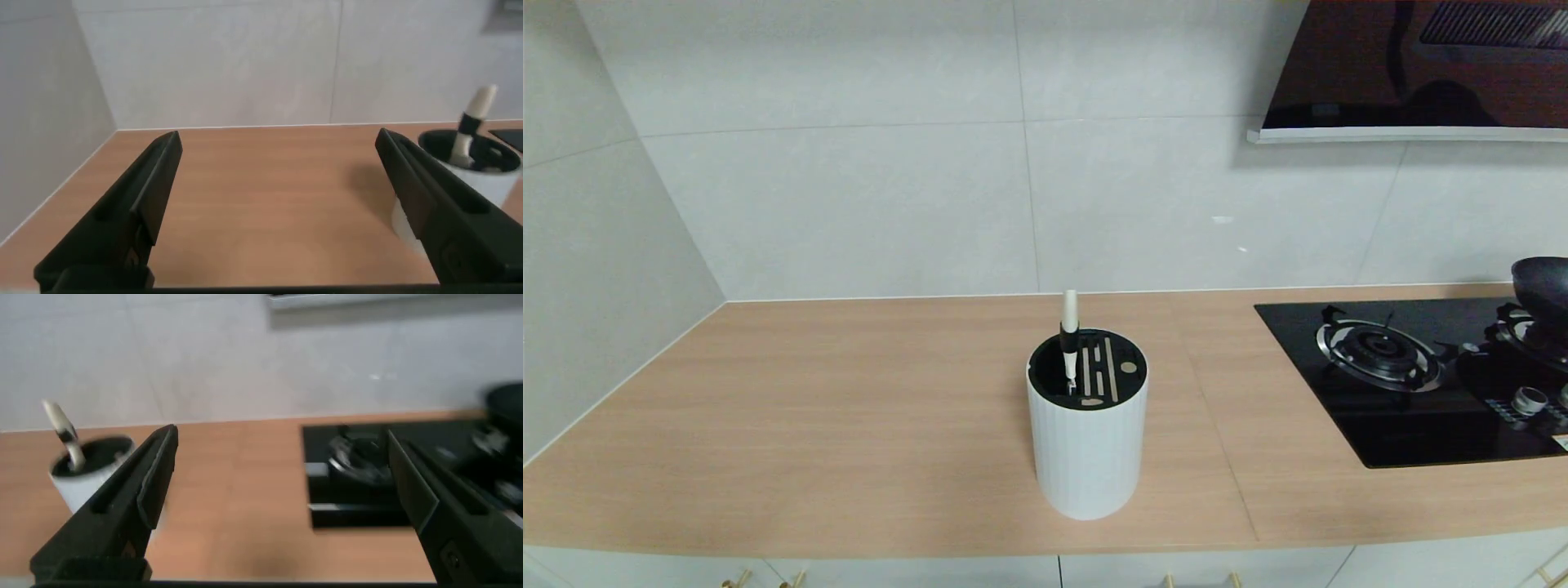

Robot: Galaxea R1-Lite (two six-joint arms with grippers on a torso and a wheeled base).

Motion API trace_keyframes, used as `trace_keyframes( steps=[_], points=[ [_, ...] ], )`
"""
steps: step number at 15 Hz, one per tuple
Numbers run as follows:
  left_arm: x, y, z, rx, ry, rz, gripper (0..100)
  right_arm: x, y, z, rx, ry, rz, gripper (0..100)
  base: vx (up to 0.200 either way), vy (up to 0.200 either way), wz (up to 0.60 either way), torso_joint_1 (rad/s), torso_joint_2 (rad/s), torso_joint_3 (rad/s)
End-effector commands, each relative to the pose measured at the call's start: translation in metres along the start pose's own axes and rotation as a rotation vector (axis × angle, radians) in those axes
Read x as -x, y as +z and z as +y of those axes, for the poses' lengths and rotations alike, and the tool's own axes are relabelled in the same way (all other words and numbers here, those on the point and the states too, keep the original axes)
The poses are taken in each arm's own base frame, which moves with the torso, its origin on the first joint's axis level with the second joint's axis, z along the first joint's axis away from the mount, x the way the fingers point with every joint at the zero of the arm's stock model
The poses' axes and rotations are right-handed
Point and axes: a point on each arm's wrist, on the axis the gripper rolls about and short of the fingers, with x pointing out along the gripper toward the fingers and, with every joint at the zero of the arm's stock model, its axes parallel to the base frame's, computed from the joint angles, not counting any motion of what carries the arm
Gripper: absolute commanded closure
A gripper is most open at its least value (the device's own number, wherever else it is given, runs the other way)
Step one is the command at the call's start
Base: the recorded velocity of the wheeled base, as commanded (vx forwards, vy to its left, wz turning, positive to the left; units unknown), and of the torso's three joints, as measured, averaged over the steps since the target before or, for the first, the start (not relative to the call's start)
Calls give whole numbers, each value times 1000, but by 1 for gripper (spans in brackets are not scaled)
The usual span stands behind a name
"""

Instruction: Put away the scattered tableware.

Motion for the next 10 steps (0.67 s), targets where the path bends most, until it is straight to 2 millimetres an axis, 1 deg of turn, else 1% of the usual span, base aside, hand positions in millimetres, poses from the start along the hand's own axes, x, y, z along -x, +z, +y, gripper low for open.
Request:
trace_keyframes(
  steps=[1,2,3,4,6,8,9,10],
  points=[
    [23,-3,4,26,90,-86,0,26,-10,1,6,-119,-79,0,0,0,0,0,0,0],
    [24,-3,1,13,140,-84,0,28,-15,4,21,-168,-84,0,0,0,0,0,0,0],
    [24,-5,0,6,162,-81,0,34,-21,6,30,-178,-99,0,0,0,0,0,0,0],
    [27,-14,-3,-14,201,-73,0,37,-35,7,45,-119,-88,0,0,0,0,0,0,0],
    [31,-40,-8,-63,135,-32,0,29,-51,6,35,-127,-45,0,0,0,0,0,0,0],
    [23,-69,-9,-79,112,67,0,16,-88,4,32,-89,68,0,0,0,0,0,0,0],
    [21,-75,-9,-81,110,89,0,14,-95,4,32,-78,82,0,0,0,0,0,0,0],
    [18,-98,-9,-89,104,162,0,9,-113,3,35,-55,90,0,0,0,0,0,0,0]
  ],
)
